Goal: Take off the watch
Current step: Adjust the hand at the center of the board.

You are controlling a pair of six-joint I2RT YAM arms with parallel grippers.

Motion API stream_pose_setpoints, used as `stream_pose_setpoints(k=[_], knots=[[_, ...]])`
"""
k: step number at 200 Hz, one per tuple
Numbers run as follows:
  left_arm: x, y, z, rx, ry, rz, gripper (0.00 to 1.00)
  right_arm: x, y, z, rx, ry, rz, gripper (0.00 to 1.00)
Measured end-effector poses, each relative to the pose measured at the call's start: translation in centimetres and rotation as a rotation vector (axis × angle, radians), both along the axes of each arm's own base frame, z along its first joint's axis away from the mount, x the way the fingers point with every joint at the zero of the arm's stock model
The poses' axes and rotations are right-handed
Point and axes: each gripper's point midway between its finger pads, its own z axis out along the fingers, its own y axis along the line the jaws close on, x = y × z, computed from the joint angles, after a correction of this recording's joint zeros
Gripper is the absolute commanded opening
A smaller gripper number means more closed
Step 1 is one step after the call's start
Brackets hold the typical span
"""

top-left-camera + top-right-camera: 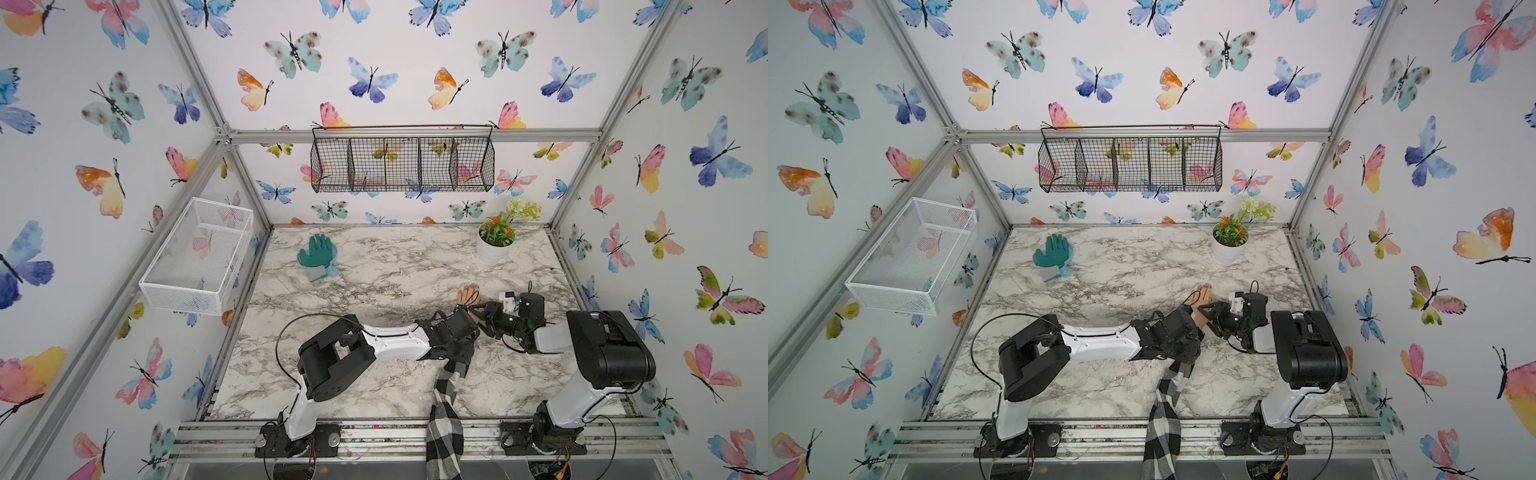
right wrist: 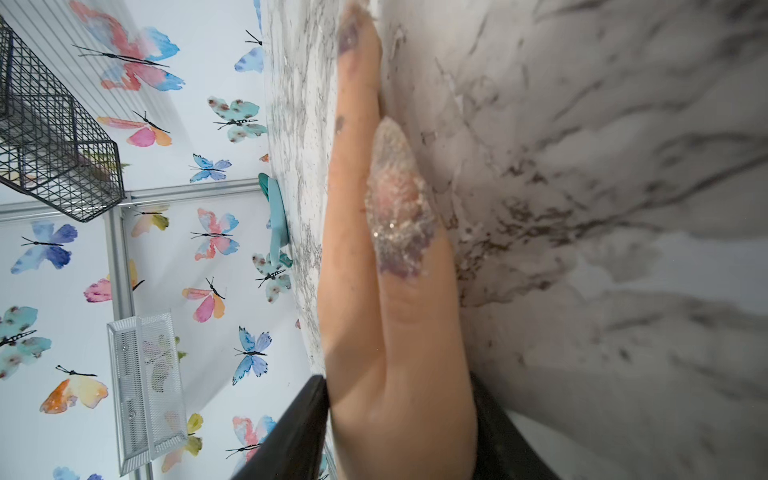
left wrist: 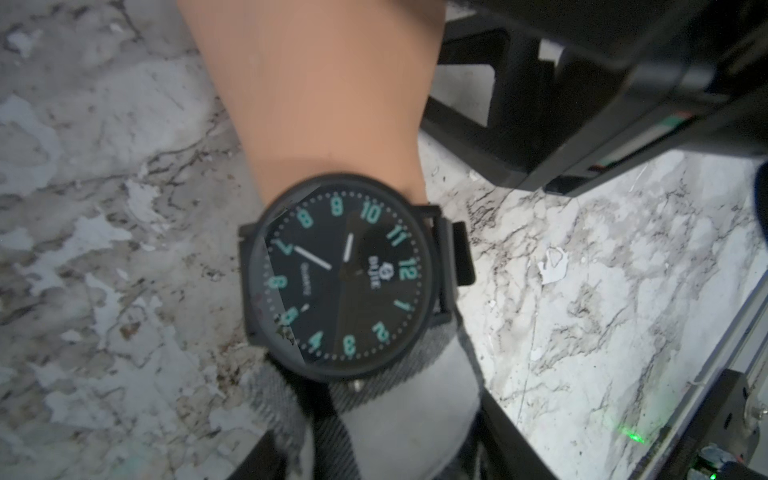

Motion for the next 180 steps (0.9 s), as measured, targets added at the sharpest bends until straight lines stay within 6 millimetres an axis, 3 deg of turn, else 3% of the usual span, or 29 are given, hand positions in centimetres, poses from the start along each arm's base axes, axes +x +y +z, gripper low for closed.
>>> stream_pose_setpoints(k=[35, 80, 100, 132, 153, 180], knots=[[0.5, 0.1, 1.8, -0.041, -0.023, 0.006, 0.78, -0.3, -0.3, 0.0, -0.029, 0.011, -0.008, 0.45], [1.5, 1.3, 5.6, -0.132, -0.072, 0.034, 0.81, -0.3, -0.9, 0.6, -0.079, 0.021, -0.022, 0.39], [3.1, 3.6, 7.4, -0.172, -0.086, 0.096, 0.81, -0.1, -0.9, 1.1, -0.103, 0.022, -0.025, 0.38], [7.3, 9.0, 9.6, -0.215, -0.115, 0.250, 0.82, 0.4, -0.5, 2.2, -0.172, 0.025, -0.020, 0.37], [9.7, 12.8, 10.1, -0.213, -0.136, 0.349, 0.82, 0.7, 0.7, 2.7, -0.234, 0.027, -0.003, 0.37], [11.1, 17.2, 9.7, -0.195, -0.142, 0.442, 0.82, 0.8, 3.2, 3.0, -0.315, 0.034, 0.037, 0.36]])
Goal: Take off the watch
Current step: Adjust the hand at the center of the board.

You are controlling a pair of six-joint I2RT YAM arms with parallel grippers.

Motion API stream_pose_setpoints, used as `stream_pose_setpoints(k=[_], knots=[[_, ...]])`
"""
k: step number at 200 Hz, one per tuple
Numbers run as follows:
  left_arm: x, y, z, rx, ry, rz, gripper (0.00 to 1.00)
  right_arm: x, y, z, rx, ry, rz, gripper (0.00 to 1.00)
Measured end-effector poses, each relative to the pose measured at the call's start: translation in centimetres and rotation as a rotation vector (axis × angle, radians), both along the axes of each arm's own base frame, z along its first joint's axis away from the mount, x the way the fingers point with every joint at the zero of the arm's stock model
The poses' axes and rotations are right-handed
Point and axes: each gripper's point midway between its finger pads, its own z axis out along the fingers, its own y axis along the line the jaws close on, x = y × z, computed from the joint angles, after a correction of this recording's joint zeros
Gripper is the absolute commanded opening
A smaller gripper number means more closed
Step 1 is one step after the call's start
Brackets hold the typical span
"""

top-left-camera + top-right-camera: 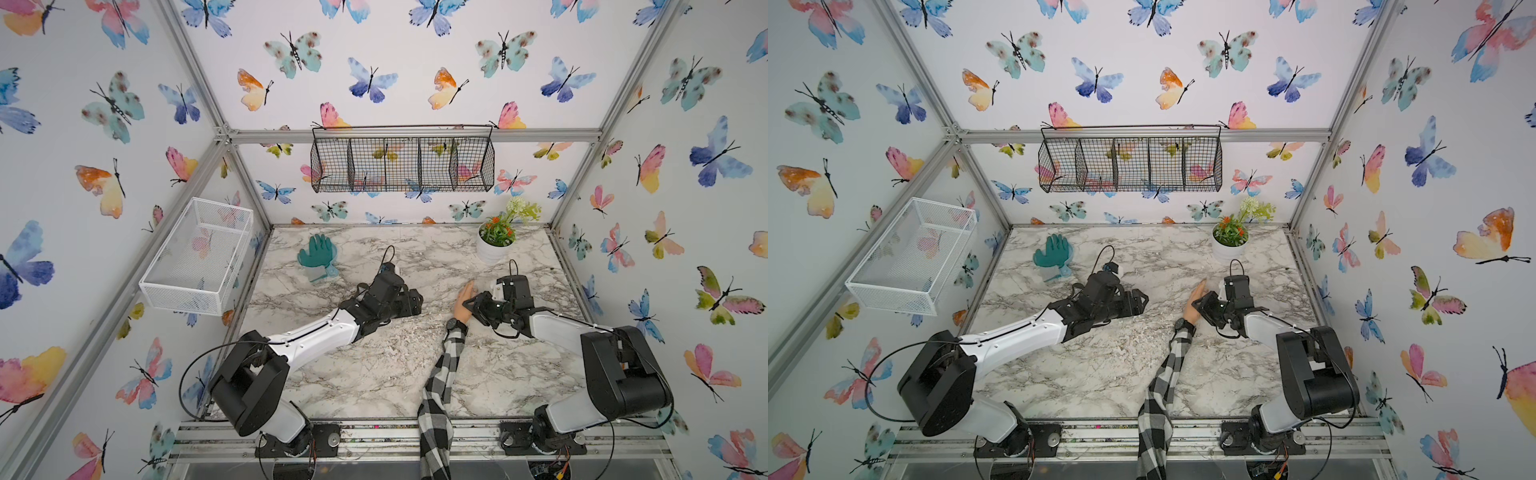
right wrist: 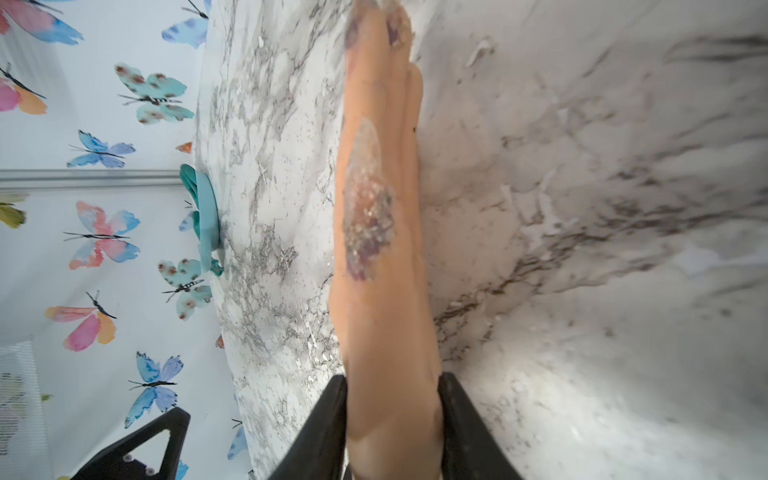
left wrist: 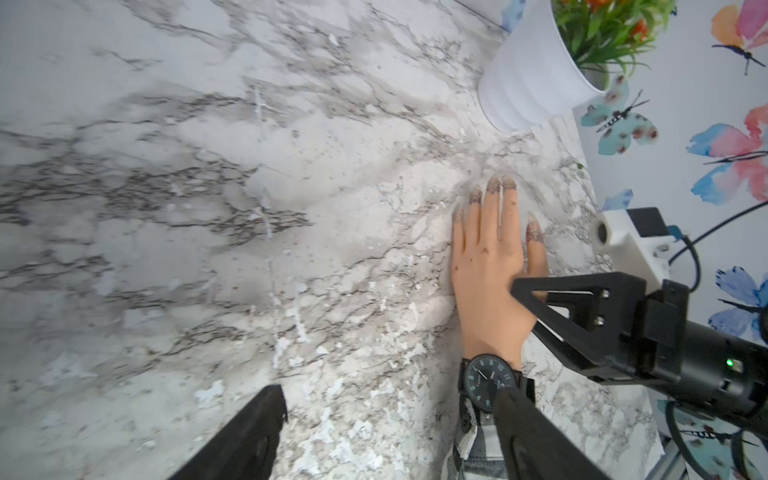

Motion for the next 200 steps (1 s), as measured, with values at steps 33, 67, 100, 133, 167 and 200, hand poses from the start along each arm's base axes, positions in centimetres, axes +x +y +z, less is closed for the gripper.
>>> stream_pose_setpoints(k=[33, 67, 100, 133, 167, 200], knots=[[0.3, 3.9, -0.5, 0.006, 0.010, 0.079, 0.82, 0.4, 3.6, 0.0, -0.110, 0.017, 0.051, 0.35], [-0.1, 5.5, -1.0, 0.010, 0.019, 0.106, 0.82, 1.0, 6.6, 0.0, -0.228, 0.031, 0.069, 0.55], [-0.5, 6.3, -1.3, 0.009, 0.026, 0.118, 0.82, 0.6, 8.6, -1.8, -0.336, 0.083, 0.095, 0.65], [-0.2, 8.6, -1.6, -0.003, 0.036, 0.176, 0.82, 0.2, 10.9, -2.5, -0.422, 0.111, 0.135, 0.72], [0.5, 11.2, -0.9, -0.034, 0.028, 0.245, 0.82, 0.4, 13.9, -0.9, -0.451, 0.078, 0.175, 0.75], [0.6, 12.5, -0.7, -0.050, 0.027, 0.273, 0.82, 0.5, 16.4, 0.8, -0.440, 0.036, 0.202, 0.76]])
